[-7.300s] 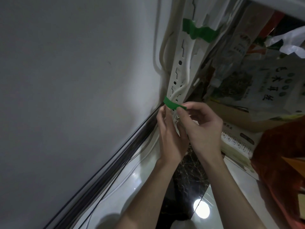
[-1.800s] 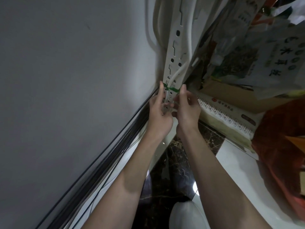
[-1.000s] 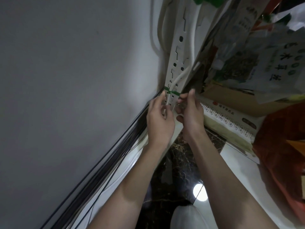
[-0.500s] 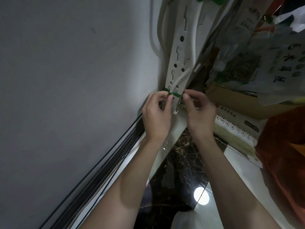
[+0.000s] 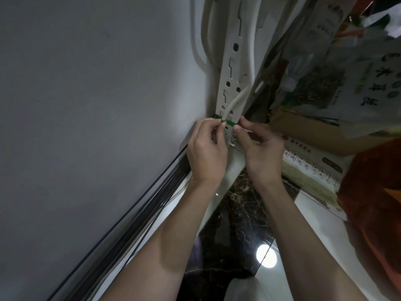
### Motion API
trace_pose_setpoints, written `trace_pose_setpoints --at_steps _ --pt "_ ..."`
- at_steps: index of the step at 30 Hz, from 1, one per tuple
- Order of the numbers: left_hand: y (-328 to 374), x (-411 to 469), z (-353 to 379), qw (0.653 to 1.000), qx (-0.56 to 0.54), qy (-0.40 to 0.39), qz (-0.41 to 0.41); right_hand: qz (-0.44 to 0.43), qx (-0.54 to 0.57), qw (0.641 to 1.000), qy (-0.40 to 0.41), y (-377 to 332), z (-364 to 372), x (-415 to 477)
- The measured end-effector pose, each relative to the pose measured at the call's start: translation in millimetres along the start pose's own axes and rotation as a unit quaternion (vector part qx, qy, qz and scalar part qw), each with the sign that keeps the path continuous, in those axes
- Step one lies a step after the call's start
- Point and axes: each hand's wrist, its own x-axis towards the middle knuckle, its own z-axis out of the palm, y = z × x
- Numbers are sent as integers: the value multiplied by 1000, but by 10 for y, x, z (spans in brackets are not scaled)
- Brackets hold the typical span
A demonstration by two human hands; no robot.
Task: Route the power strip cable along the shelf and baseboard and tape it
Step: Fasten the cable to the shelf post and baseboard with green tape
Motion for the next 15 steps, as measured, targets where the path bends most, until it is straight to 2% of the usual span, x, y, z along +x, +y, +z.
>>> trace_pose_setpoints --at_steps 4,9,15 --pt "-13 -11 -7 1000 -16 11 -18 -7 -13 1000 -5 -7 -16 -3" --pt "66 -64 41 992 -58 34 -110 -4 -17 1000 -8 -28 -15 -19" --pt "50 -63 77 978 -99 -39 -177 -19 -31 999 -15 -18 -15 -37"
